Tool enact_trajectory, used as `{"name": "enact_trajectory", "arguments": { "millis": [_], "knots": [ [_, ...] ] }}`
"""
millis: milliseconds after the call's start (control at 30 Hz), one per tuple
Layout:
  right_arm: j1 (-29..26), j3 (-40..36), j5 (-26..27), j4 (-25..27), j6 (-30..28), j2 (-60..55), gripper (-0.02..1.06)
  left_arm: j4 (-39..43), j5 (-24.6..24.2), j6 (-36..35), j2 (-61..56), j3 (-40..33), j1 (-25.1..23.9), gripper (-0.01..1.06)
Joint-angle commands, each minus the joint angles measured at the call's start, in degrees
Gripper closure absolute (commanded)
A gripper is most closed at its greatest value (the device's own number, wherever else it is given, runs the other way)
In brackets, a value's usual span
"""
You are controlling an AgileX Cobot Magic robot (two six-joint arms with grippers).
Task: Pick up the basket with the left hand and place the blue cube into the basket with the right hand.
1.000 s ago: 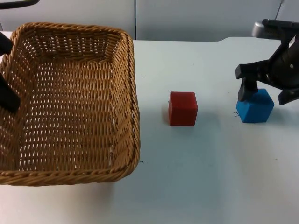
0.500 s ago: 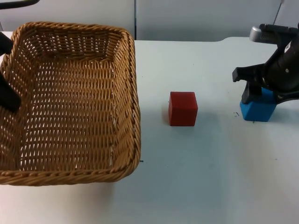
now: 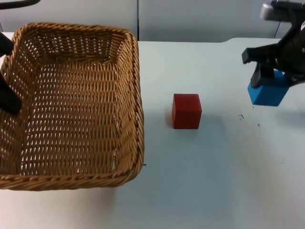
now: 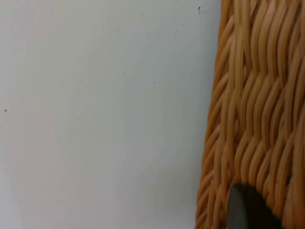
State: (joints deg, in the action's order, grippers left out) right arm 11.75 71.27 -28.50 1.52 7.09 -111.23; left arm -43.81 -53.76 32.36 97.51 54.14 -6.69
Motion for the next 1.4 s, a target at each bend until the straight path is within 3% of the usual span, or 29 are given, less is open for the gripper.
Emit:
{"name": "enact_trajectory", "arguments": {
  "millis": [0, 500, 767, 900, 1167, 1367],
  "knots": [
    [1.9, 0.4, -1.7, -0.4, -1.1, 5.9, 1.05, -1.6, -1.2, 0.2, -0.2, 0.6, -0.2, 1.05],
    [14.0, 0.4, -3.6, -1.9, -1.7, 21.2, 1.05, -1.6, -1.1, 0.2, -0.2, 0.6, -0.2, 1.05],
    [21.7, 0.4, -0.6, -1.5, -2.1, 21.2, 1.05, -1.6, -1.1, 0.3, -0.2, 0.6, -0.2, 1.05],
    [27.6, 0.4, 4.1, -1.5, -2.1, 21.2, 1.05, -1.7, -1.1, 0.3, -0.2, 0.6, -0.2, 1.05],
    [32.9, 0.7, 9.0, -1.5, -2.1, 19.4, 1.05, -1.7, -1.2, 0.3, -0.2, 0.6, -0.2, 1.05],
    [35.6, 4.6, 7.8, -1.5, -3.5, 14.5, 1.05, -2.0, -1.2, 0.3, -0.2, 0.6, -0.2, 1.05]
  ]
}}
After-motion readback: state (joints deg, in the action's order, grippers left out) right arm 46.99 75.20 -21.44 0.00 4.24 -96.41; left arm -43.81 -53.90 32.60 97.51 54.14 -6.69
